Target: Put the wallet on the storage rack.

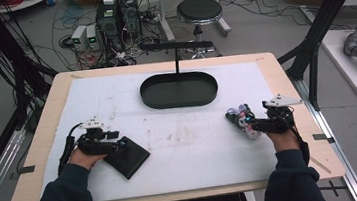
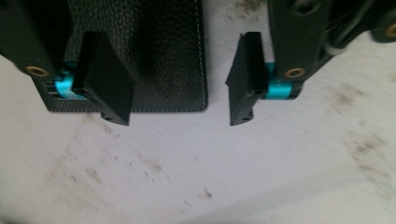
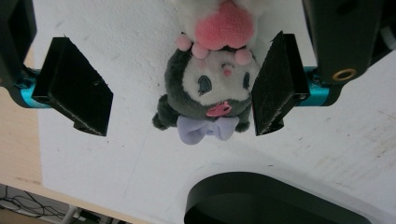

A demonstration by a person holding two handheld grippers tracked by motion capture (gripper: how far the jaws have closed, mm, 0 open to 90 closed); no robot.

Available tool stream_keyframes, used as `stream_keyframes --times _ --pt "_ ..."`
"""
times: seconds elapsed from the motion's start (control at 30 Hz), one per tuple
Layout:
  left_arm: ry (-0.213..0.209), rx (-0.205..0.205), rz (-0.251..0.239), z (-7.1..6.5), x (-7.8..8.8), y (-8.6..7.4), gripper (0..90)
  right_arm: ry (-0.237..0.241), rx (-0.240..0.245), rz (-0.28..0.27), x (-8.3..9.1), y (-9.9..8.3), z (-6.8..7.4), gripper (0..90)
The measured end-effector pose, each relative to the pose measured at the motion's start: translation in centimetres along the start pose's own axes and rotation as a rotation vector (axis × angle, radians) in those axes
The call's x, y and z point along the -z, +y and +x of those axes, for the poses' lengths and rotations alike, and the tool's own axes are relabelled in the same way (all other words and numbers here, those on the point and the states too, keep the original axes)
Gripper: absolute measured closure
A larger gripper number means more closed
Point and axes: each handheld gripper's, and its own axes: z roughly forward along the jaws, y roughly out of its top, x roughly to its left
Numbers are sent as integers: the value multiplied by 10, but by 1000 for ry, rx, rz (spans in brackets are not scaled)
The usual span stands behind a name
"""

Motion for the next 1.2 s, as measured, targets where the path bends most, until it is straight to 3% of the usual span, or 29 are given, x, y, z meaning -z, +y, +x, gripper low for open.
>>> stream_keyframes --times 0.07,0.2,0.37,0.43,0.5,0.63,0.67,0.7,0.73,0.8,0.9,1.03,1.2 --pt "-31 9 5 1 -2 -1 486 -1 1 3 0 0 0 213" --pt "-37 57 11 3 -1 -1 517 0 0 3 0 0 0 213" --pt "-30 89 -2 6 4 0 692 -2 4 6 -1 0 0 213" --pt "-39 82 -12 6 5 0 744 -3 2 6 -1 0 0 213" --pt "-22 81 -32 6 8 2 797 -3 2 7 -1 0 0 213" --pt "-6 73 -90 5 16 6 819 -3 5 8 -1 0 0 213" --pt "7 77 -108 6 18 7 821 -2 4 9 -1 0 1 213" --pt "48 99 -158 8 24 7 823 -2 5 8 -1 0 1 213" --pt "48 99 -158 8 24 7 825 -4 6 7 -1 0 1 213" --pt "93 129 -213 12 32 7 830 -3 5 5 -1 0 1 213" --pt "190 175 -266 18 42 5 833 -3 6 6 -1 -1 0 213" --pt "265 221 -275 26 47 0 833 -4 4 9 -2 -1 1 213" --pt "319 227 -245 27 42 -1 830 -3 3 8 -1 -1 1 213"
